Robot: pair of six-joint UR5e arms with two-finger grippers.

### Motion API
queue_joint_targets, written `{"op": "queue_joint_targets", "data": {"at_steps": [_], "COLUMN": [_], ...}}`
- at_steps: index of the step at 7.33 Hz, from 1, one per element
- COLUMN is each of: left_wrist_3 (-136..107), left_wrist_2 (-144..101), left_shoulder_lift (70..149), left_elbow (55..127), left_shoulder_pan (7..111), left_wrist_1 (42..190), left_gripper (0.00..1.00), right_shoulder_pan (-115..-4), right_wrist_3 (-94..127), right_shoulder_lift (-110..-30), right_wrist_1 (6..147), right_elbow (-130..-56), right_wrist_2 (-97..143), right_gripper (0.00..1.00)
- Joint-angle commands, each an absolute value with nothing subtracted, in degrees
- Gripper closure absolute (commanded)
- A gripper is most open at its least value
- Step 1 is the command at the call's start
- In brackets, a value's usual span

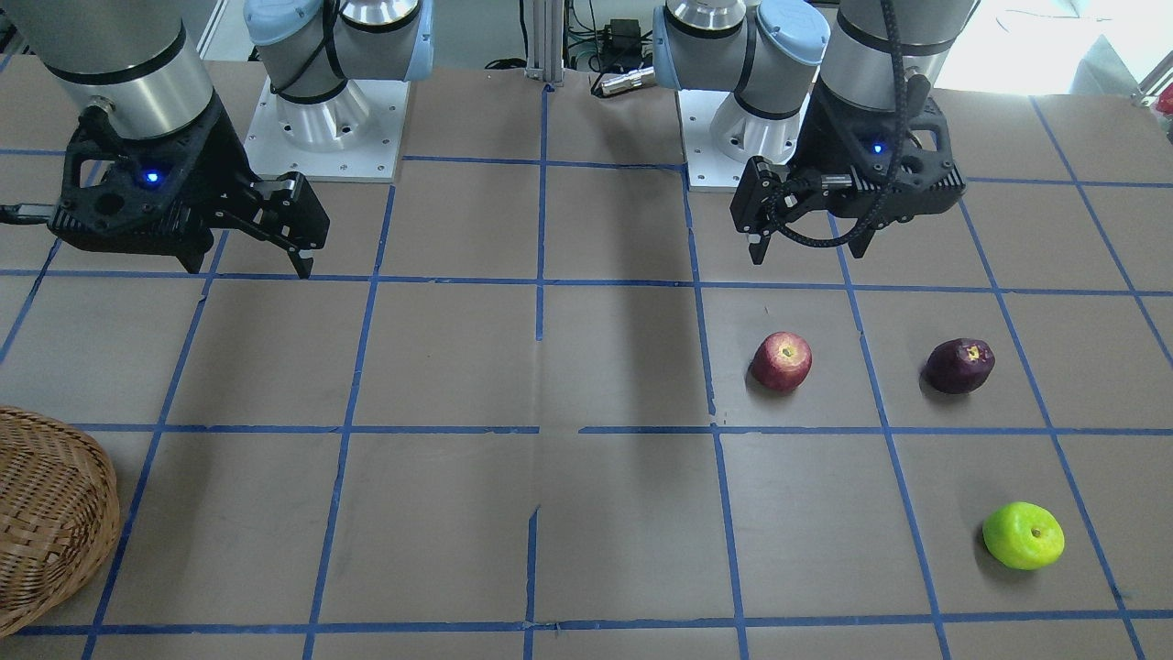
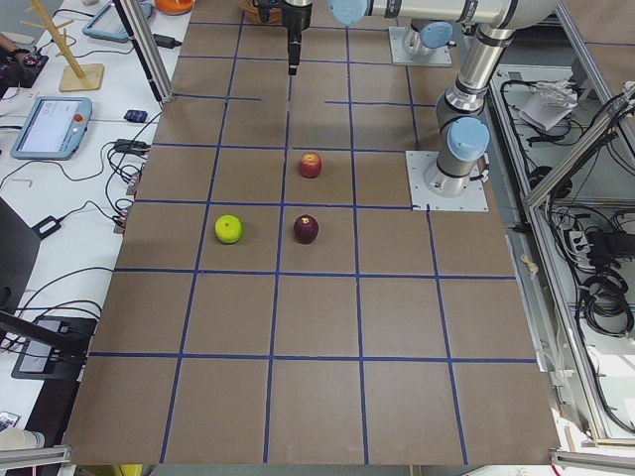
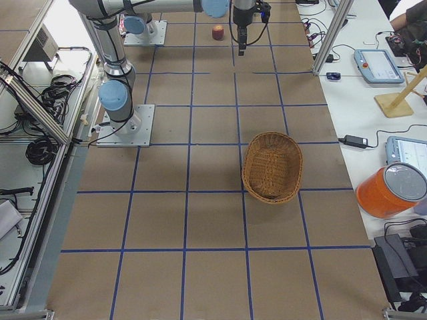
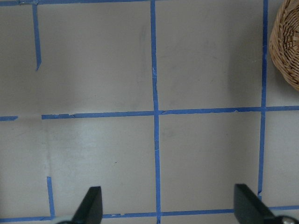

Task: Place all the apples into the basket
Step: 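Lower the left gripper toward the red apple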

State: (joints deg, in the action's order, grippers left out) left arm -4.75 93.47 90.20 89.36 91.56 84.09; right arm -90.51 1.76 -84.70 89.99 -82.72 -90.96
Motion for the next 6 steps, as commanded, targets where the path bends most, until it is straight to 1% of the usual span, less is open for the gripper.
{"op": "queue_joint_targets", "data": {"at_steps": [1, 3, 5, 6], "left_wrist_3": [-4.7, -2.9, 12.0, 14.6], "left_wrist_2": [93.3, 93.4, 92.8, 92.6], "left_shoulder_lift": [90.2, 89.8, 90.0, 91.5], "left_elbow": [89.2, 90.0, 92.1, 96.0], "left_shoulder_pan": [90.8, 89.6, 81.3, 77.2], "left_wrist_1": [83.7, 83.8, 84.2, 82.7], "left_gripper": [0.00, 0.00, 0.00, 0.00], "right_shoulder_pan": [-90.5, -90.5, -90.4, -90.4], "right_wrist_3": [1.8, 1.8, 1.7, 1.7], "right_shoulder_lift": [-84.6, -84.6, -84.3, -84.3], "right_wrist_1": [90.0, 90.0, 90.1, 90.3], "right_elbow": [-82.8, -82.8, -82.5, -82.7], "right_wrist_2": [-91.1, -91.1, -91.1, -91.1], "right_gripper": [0.00, 0.00, 0.00, 0.00]}}
